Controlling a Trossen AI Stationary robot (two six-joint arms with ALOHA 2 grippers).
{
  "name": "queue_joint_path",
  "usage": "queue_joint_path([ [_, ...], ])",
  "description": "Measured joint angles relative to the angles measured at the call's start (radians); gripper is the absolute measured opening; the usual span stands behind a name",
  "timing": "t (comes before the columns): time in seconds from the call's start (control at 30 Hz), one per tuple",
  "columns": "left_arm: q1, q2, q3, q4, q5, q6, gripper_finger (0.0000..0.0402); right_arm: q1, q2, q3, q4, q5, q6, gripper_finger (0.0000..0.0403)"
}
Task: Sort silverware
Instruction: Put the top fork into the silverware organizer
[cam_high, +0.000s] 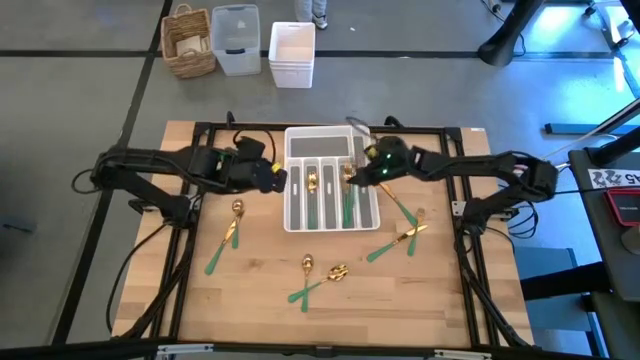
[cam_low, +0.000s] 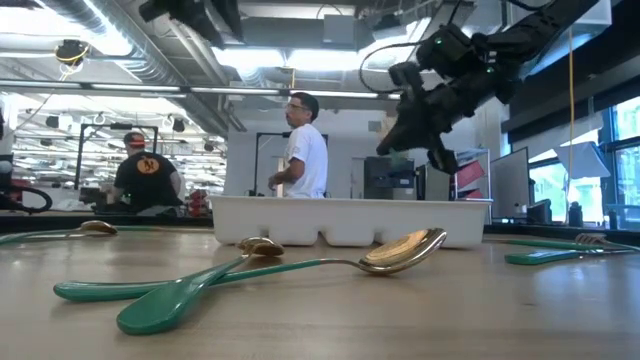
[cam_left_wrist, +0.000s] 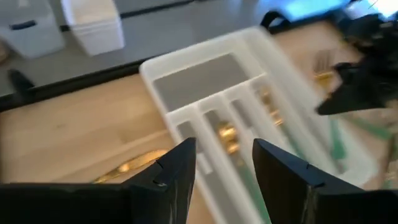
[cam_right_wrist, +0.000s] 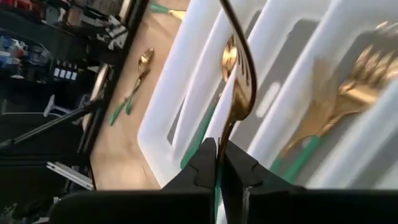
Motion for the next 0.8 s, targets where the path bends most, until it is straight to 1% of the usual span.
queue_joint_path([
  [0.17,0.08,0.0,0.0,-0.086,0.137,0.076,0.0153,0.057,0.111,0.0,0.064,0.019,0.063,0.0011],
  [0.27,0.108,0.0,0.0,-0.095,0.18,0.129,0.0153,0.07,0.159,0.0,0.104,0.025,0.1,0.0009],
  [0.43,0.129,0.0,0.0,-0.094,0.192,0.199,0.0153,0.075,0.193,0.002,0.113,0.025,0.102,0.0009],
  [0.57,0.135,0.0,0.0,-0.094,0.192,0.223,0.0153,0.074,0.209,0.004,0.102,0.025,0.105,0.001],
  [0.7,0.135,0.0,0.0,-0.094,0.192,0.243,0.0153,0.074,0.213,-0.002,0.043,0.063,0.113,0.0011],
  [0.8,0.135,0.0,0.0,-0.094,0.192,0.245,0.0153,0.073,0.214,-0.002,0.014,0.069,0.135,0.0011],
])
